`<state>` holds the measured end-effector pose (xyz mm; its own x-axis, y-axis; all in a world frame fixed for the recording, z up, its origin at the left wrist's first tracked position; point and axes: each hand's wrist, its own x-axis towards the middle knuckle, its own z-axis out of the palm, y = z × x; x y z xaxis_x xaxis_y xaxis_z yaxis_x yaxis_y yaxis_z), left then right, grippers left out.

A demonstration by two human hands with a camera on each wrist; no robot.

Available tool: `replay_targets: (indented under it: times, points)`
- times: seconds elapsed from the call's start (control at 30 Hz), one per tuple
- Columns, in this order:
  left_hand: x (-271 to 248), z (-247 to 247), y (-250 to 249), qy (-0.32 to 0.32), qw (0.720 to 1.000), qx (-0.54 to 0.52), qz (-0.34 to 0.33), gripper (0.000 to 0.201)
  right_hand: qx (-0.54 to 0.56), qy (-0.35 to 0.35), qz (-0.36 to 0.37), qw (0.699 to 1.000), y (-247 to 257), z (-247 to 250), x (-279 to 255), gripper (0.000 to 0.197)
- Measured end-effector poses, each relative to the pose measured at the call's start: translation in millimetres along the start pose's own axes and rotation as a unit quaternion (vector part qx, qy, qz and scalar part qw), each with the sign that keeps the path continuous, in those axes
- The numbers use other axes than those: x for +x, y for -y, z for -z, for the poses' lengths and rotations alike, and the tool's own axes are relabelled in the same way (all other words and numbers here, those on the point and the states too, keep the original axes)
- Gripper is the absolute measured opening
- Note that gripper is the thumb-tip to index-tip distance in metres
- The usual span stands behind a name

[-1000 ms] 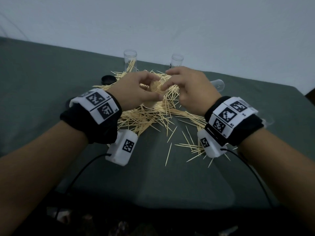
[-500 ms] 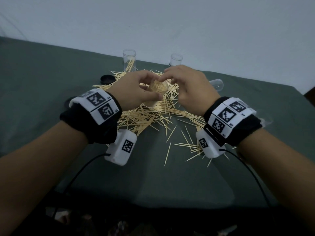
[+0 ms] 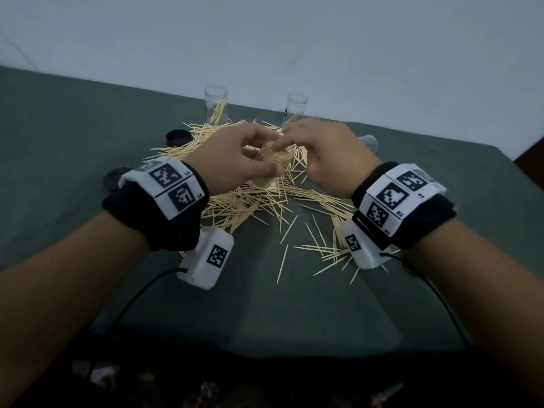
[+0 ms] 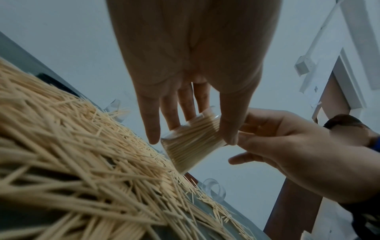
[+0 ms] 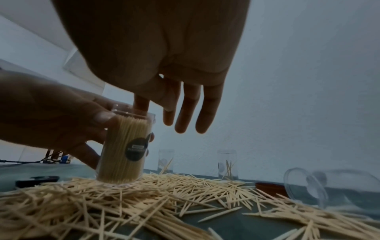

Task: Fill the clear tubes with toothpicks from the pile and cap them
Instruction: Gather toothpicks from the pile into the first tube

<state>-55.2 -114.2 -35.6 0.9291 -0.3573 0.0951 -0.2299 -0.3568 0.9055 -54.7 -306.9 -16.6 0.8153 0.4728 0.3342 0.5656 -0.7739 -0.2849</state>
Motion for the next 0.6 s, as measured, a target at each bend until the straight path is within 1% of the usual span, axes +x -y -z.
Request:
replay_targets:
  times: [0.1, 0.17, 0.27, 0.37, 0.47, 0.5, 0.6]
  points:
    - [0, -13, -5, 0.018, 0.999, 0.026, -0.019, 0.052, 0.026, -0.027, -0.004, 0.999, 2, 16, -8, 0.04]
    - [2, -25, -8, 0.035, 0.998, 0.044, -0.023, 0.056, 0.02, -0.028, -0.044, 0.998, -1, 28, -16, 0.037]
    - [6, -42, -14, 0.053, 0.997, 0.058, -0.023, 0.059, 0.012, -0.013, -0.096, 0.995, -10, 50, -30, 0.032]
    - [9, -59, -22, 0.061, 0.996, 0.052, -0.042, 0.06, 0.0, 0.002, -0.133, 0.991, -20, 68, -44, 0.021]
    - [12, -79, -31, 0.072, 0.996, 0.013, -0.044, 0.06, -0.029, 0.004, -0.17, 0.985, -29, 81, -62, 0.018]
    - [13, -86, -33, 0.079, 0.996, 0.007, -0.046, 0.059, -0.042, 0.016, -0.179, 0.983, -31, 85, -69, 0.018]
    - [15, -104, -40, 0.096, 0.994, 0.009, -0.051, 0.055, -0.074, 0.078, -0.22, 0.97, -36, 91, -91, 0.018]
